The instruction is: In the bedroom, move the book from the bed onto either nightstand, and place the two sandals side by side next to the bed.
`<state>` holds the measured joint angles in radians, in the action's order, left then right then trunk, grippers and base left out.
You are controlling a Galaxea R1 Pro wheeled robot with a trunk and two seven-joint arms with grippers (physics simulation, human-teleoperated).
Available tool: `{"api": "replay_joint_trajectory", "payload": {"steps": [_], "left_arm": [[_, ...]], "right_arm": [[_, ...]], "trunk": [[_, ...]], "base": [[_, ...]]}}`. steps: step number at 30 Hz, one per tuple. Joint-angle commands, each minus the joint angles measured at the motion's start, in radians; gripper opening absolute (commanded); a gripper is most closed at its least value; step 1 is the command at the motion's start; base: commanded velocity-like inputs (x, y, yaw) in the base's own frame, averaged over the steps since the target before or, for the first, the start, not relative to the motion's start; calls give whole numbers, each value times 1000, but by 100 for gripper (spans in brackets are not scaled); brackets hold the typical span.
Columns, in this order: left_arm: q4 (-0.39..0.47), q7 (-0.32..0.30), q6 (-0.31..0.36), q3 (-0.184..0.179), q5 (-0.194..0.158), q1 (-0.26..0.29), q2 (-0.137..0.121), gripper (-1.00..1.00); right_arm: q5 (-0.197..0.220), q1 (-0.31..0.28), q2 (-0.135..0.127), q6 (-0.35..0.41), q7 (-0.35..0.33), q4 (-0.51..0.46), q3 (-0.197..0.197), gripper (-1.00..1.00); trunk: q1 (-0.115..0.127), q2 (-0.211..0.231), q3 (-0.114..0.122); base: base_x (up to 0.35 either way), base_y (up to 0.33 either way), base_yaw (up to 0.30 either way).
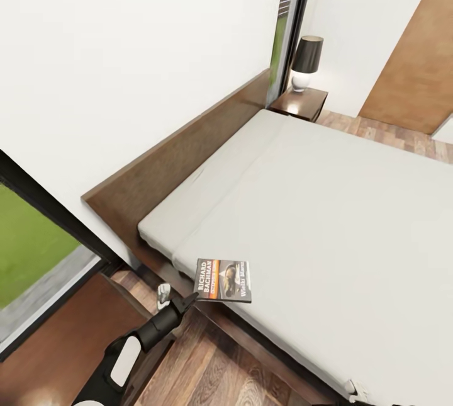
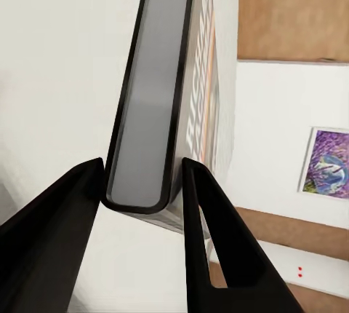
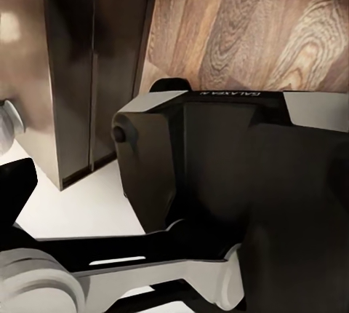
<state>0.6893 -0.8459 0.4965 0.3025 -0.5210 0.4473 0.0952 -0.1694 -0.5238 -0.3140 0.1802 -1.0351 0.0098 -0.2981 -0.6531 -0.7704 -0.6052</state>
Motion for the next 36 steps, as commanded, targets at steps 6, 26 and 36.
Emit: {"api": "replay_joint_trajectory", "payload": {"steps": [6,26,36], "left_arm": [[-32,-3,8,4,28,1,-31,-100],[-118,-4,8,4,258,1,-94,-100],[-206,-220,-61,4,267,1,-159,-100]], "right_arm": [[-7,-1,0,7,-3,1,-9,100],[-7,-1,1,7,-2,1,-9,100],[-7,-1,1,7,-2,1,-9,100]], "trunk": [[0,-1,9],[0,-1,41],[0,-1,57]], "base": [[0,0,0],[0,0,0],[0,0,0]]}}
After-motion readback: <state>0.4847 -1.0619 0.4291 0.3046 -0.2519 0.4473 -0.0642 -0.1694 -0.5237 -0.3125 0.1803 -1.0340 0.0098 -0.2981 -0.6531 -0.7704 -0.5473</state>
